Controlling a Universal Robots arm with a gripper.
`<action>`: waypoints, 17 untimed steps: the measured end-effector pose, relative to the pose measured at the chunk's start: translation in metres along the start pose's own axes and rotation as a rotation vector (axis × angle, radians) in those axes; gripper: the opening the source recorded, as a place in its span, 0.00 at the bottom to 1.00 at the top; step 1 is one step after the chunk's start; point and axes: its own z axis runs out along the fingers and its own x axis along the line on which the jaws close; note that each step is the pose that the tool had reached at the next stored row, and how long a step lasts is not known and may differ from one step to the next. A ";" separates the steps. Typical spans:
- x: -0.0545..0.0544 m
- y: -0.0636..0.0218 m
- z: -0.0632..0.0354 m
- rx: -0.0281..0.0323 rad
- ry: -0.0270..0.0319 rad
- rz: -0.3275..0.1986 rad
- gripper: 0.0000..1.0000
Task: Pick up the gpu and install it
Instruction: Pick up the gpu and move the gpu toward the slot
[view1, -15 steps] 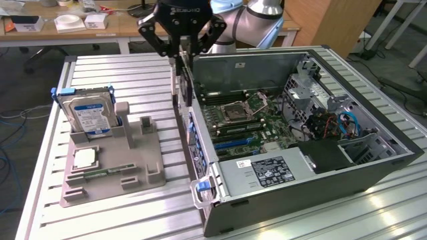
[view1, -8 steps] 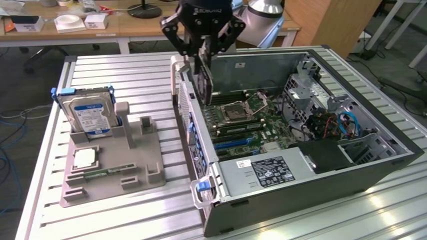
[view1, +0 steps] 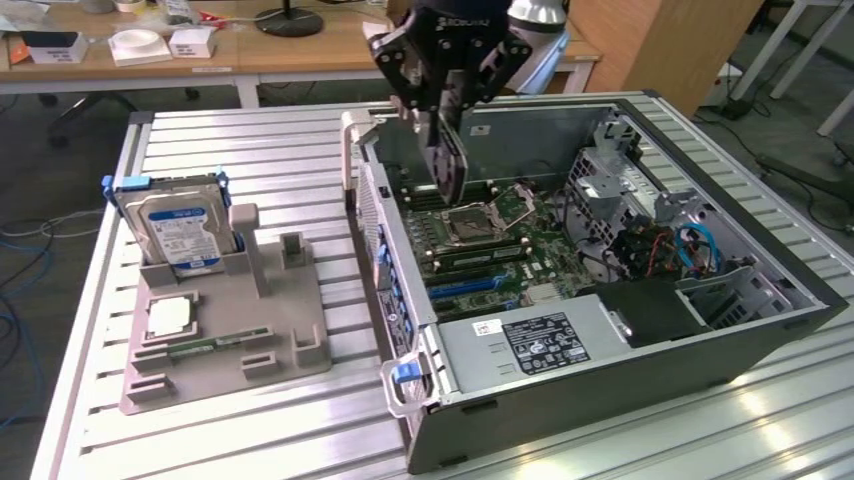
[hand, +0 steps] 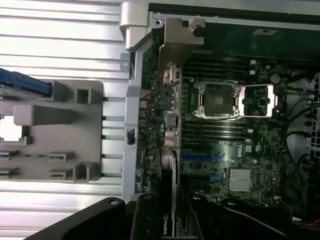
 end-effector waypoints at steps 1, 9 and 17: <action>-0.004 -0.0001 0.0002 -0.0002 -0.0001 0.000 0.26; -0.036 -0.0010 0.0012 -0.0002 -0.0001 0.000 0.26; -0.066 -0.0020 0.0018 -0.0001 0.0000 -0.001 0.26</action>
